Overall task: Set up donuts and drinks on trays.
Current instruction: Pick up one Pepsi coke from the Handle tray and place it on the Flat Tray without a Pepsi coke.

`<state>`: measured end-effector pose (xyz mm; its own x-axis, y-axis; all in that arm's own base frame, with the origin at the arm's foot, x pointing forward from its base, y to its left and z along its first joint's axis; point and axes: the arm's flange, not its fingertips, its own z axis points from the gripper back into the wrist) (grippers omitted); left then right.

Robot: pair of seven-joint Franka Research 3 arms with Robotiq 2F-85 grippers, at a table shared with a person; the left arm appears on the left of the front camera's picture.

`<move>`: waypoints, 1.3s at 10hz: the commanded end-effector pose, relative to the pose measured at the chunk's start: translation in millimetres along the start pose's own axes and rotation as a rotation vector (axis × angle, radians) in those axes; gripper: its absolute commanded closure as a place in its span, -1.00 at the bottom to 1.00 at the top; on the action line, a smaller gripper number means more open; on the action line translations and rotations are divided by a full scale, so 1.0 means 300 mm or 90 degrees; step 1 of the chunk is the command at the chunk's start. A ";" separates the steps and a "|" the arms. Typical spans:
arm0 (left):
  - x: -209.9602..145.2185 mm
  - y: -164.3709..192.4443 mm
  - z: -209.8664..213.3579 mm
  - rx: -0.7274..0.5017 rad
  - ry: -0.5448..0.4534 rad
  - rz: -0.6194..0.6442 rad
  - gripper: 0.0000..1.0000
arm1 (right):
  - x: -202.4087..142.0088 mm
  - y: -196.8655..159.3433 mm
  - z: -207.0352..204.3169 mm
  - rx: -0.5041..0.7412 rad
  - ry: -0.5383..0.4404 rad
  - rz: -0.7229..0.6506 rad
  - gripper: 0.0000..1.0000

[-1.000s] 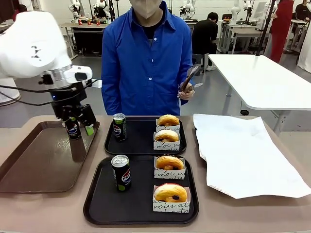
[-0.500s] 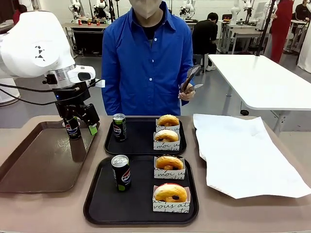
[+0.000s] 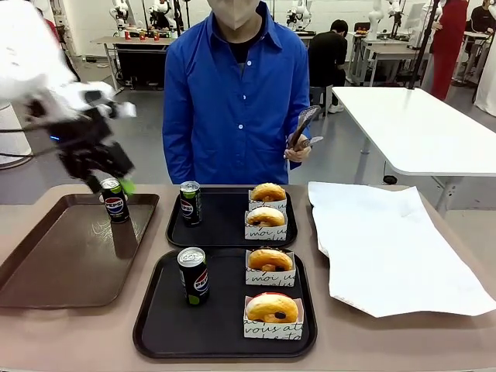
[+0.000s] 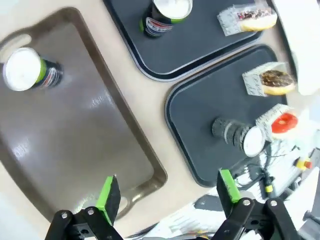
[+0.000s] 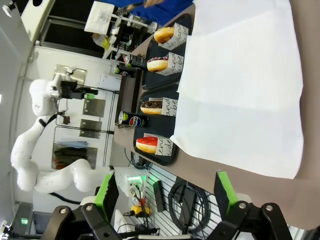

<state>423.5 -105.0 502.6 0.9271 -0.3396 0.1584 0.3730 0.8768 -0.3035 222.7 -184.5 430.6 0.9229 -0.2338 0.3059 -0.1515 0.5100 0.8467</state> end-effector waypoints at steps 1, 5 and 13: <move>-0.210 0.155 0.147 -0.096 -0.096 0.048 -1.00 | 0.000 0.000 -0.001 0.006 -0.001 0.004 -1.00; -0.347 0.555 0.281 -0.300 -0.103 0.170 -1.00 | 0.000 0.000 -0.001 0.006 -0.001 0.004 -1.00; -0.587 1.010 0.099 -0.551 -0.167 0.216 -1.00 | 0.000 0.000 -0.001 0.006 -0.001 0.004 -1.00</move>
<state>370.8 227.2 417.5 0.9955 0.0293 0.0904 0.0747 0.3462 -0.9352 222.7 -184.7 430.9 0.9227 -0.2340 0.3065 -0.1517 0.5104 0.8464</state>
